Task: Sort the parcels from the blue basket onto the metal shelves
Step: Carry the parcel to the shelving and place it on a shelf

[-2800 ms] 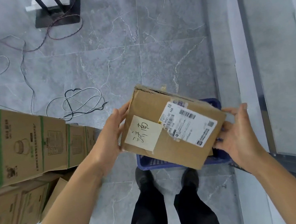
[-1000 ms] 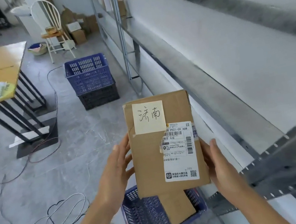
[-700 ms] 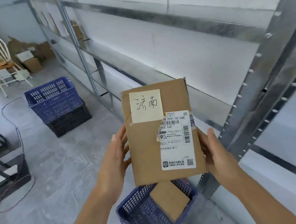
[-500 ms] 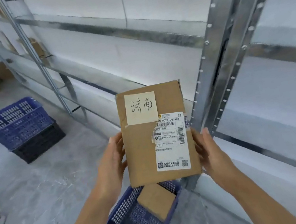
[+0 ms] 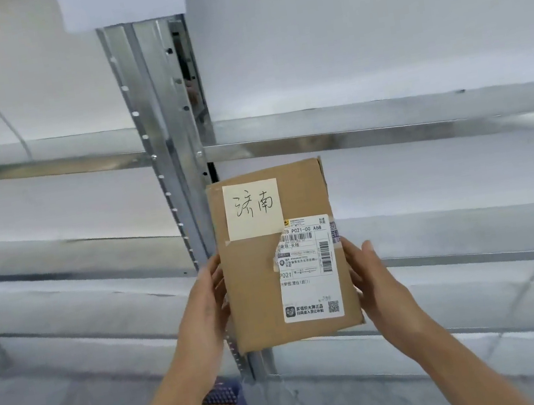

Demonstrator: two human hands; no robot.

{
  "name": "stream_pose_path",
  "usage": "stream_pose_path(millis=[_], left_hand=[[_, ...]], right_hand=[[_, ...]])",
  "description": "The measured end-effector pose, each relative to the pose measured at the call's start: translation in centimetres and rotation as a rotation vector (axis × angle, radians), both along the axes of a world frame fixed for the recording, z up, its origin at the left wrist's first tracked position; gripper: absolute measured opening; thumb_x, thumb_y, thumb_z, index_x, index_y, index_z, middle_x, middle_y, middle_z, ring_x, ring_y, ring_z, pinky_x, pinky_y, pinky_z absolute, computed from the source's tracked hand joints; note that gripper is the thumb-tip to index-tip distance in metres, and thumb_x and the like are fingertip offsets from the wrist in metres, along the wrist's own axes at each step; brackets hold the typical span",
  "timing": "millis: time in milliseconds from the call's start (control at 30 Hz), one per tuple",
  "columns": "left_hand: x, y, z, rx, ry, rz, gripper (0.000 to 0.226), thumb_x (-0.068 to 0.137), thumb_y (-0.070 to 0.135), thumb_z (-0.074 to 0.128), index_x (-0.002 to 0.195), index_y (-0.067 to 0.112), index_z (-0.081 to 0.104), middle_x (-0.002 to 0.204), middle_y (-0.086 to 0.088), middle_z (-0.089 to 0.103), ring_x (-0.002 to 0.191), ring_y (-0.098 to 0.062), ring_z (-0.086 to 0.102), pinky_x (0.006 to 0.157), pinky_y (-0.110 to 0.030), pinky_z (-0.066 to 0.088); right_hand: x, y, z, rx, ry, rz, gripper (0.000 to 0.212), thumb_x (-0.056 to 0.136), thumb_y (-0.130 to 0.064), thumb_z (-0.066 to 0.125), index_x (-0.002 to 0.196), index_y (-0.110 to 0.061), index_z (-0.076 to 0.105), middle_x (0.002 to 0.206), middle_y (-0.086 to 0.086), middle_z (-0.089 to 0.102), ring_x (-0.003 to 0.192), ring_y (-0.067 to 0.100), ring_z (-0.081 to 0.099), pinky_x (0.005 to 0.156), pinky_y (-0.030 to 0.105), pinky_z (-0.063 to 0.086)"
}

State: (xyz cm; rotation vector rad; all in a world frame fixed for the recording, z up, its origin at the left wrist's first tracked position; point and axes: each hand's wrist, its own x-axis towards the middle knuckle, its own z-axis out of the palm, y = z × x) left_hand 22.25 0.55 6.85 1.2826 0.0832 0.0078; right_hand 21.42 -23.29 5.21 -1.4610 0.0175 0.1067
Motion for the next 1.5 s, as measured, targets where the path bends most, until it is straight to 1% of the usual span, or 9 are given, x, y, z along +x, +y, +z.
stream_pose_path(millis=[133,267,467,633,800,900,1000,1200,1500], left_hand=[[-1.5,-8.3,1.4,-0.044,-0.048,-0.180,0.044,0.109,0.040,0.033,0.139,0.025,0.061,0.134,-0.003,0.072,0.127,-0.024,0.063,0.111,-0.046,0.045],[-3.8,-17.2,1.8,-0.059,-0.072,-0.362,0.054,0.102,0.046,0.038,0.148,0.024,0.054,0.145,-0.002,0.065,0.140,-0.025,0.055,0.121,-0.053,0.035],[-8.8,-30.1,1.6,-0.096,-0.105,-0.575,0.055,0.100,0.045,0.038,0.146,0.019,0.055,0.143,-0.002,0.068,0.140,-0.026,0.056,0.122,-0.053,0.033],[-13.0,-38.8,2.4,-0.092,-0.127,-0.703,0.056,0.098,0.049,0.040,0.139,0.018,0.060,0.138,-0.004,0.071,0.135,-0.026,0.059,0.121,-0.054,0.035],[-16.0,-46.0,2.7,-0.099,-0.118,-0.802,0.051,0.110,0.038,0.024,0.134,0.015,0.063,0.133,-0.006,0.074,0.135,-0.029,0.059,0.120,-0.056,0.036],[-17.2,-49.6,3.0,-0.088,-0.127,-0.867,0.045,0.109,0.038,0.033,0.130,0.017,0.066,0.132,-0.004,0.074,0.135,-0.028,0.059,0.120,-0.055,0.036],[-17.6,-52.8,3.1,-0.059,-0.139,-0.937,0.051,0.098,0.045,0.037,0.130,0.020,0.067,0.134,-0.004,0.073,0.134,-0.026,0.060,0.120,-0.055,0.036],[-16.5,-60.0,2.4,-0.027,-0.148,-1.058,0.049,0.110,0.039,0.025,0.135,0.022,0.064,0.134,0.001,0.073,0.128,-0.019,0.066,0.115,-0.052,0.042],[-11.5,-72.5,2.0,-0.078,-0.097,-1.163,0.050,0.109,0.039,0.027,0.134,0.019,0.065,0.134,-0.005,0.073,0.134,-0.031,0.060,0.115,-0.059,0.040]], right_hand=[[-4.5,-8.5,0.7,0.026,-0.044,-0.135,0.065,0.094,-0.071,0.027,0.150,-0.045,0.049,0.148,-0.024,0.059,0.144,0.001,0.048,0.125,0.046,0.033],[-10.3,-16.6,1.6,0.047,-0.059,-0.275,0.059,0.094,-0.071,0.028,0.142,-0.048,0.054,0.142,-0.029,0.063,0.139,-0.005,0.051,0.123,0.043,0.036],[-19.7,-27.4,2.0,0.081,-0.087,-0.490,0.075,0.079,-0.089,0.043,0.141,-0.048,0.056,0.144,-0.025,0.063,0.139,-0.001,0.053,0.122,0.042,0.036],[-26.5,-34.5,2.2,0.093,-0.092,-0.635,0.057,0.093,-0.068,0.030,0.139,-0.047,0.056,0.139,-0.029,0.065,0.138,-0.003,0.053,0.123,0.045,0.034],[-31.9,-40.2,2.5,0.076,-0.105,-0.716,0.062,0.096,-0.069,0.026,0.148,-0.046,0.051,0.149,-0.023,0.059,0.143,0.001,0.049,0.124,0.047,0.032],[-34.2,-43.0,2.6,0.065,-0.110,-0.763,0.063,0.097,-0.071,0.025,0.150,-0.045,0.049,0.151,-0.020,0.058,0.144,0.004,0.049,0.123,0.047,0.034],[-35.6,-45.2,2.6,0.072,-0.107,-0.816,0.068,0.094,-0.075,0.029,0.151,-0.044,0.049,0.152,-0.018,0.058,0.145,0.005,0.049,0.123,0.046,0.035],[-36.0,-50.1,2.9,0.096,-0.107,-0.930,0.074,0.088,-0.083,0.035,0.150,-0.044,0.050,0.150,-0.024,0.059,0.145,-0.002,0.045,0.113,0.042,0.044],[-33.5,-58.8,3.9,0.048,-0.105,-1.070,0.068,0.090,-0.081,0.029,0.145,-0.048,0.053,0.146,-0.028,0.060,0.141,-0.005,0.048,0.117,0.047,0.042]])
